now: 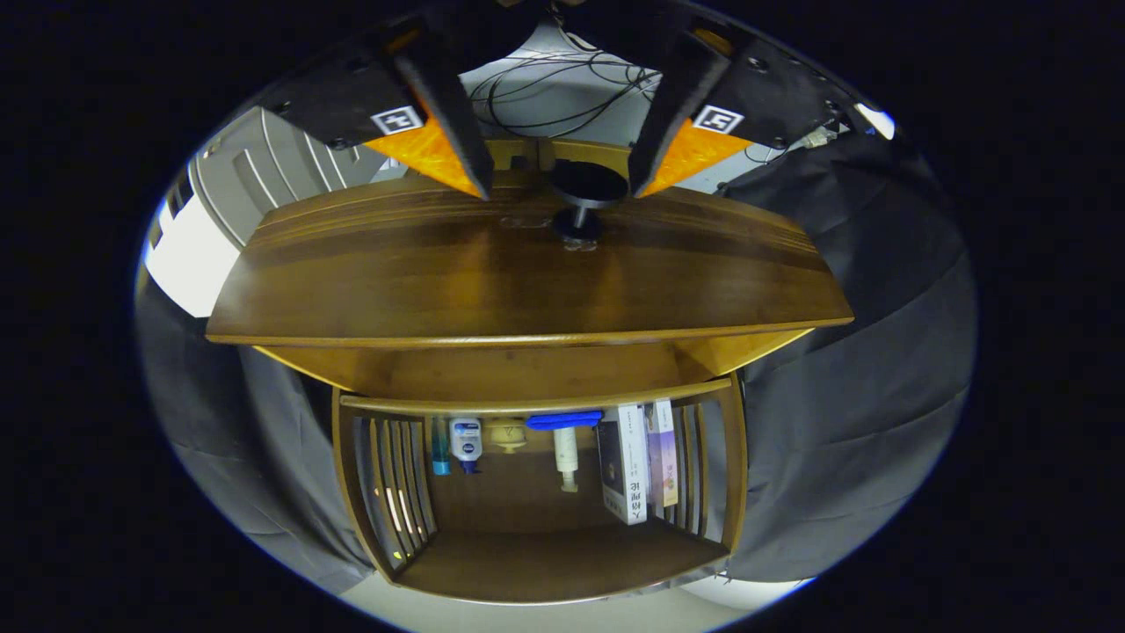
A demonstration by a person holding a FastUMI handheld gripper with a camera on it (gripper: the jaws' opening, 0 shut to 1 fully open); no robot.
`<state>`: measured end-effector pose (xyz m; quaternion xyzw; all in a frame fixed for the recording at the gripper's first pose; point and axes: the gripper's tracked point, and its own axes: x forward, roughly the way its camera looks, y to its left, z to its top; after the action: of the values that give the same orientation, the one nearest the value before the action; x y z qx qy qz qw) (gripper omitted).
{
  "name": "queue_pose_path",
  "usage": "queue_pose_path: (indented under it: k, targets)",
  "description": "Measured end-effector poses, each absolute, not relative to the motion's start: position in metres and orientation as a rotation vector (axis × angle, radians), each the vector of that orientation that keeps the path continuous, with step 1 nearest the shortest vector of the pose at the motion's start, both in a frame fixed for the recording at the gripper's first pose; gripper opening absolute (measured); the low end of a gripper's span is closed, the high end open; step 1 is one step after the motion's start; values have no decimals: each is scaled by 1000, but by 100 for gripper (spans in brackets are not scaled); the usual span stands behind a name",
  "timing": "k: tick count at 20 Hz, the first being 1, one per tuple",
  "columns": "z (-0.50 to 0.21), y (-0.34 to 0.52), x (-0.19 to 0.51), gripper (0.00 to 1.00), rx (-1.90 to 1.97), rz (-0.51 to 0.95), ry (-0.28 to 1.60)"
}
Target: Pull open the drawer, take out the items inside it, and place them on the countertop above the cabinet.
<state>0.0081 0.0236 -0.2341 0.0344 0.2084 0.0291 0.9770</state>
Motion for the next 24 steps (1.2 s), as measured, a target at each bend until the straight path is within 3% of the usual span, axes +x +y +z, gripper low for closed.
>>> queue_pose_path:
  k: [2, 15, 24]
  targets:
    - [-222, 24, 3, 100, 86, 72, 414]
    - [-98, 11, 18, 100, 19, 143, 286]
    - [-40, -15, 63, 100, -69, 109, 250]
